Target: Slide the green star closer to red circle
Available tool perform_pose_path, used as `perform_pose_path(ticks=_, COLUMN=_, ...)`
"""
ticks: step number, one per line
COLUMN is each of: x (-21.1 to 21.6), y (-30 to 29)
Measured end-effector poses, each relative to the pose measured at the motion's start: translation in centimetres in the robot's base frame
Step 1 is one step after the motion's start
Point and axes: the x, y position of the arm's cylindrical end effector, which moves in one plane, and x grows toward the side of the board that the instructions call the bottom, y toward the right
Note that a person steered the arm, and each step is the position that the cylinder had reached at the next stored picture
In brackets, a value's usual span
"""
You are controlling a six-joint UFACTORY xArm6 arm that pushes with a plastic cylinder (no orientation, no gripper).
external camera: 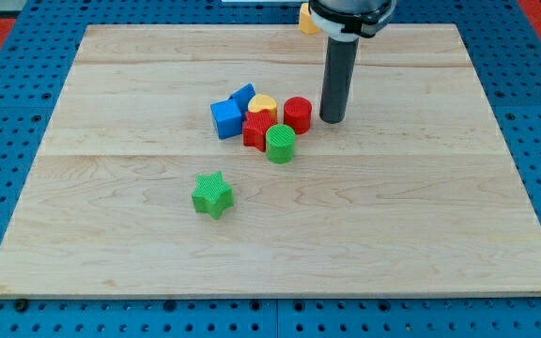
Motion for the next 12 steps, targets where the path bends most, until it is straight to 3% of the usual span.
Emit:
perform_pose_path(ticks=2, x=0.4, y=-3.5)
perform_pose_path(ticks=3, x=1.1, y=4.9)
perform_pose_path(ticks=4, x=5.4, y=9.6)
perform_pose_path(ticks=5, x=12.9, y=8.8)
perform_pose_path(ticks=6, x=16.5, y=1.6)
perform_pose_path(ticks=8, x=17.1, y=-9.3)
perform_pose_path(ticks=11, x=9.2, y=-15.9)
perform_pose_path(ticks=12, x=8.9, y=-18.3)
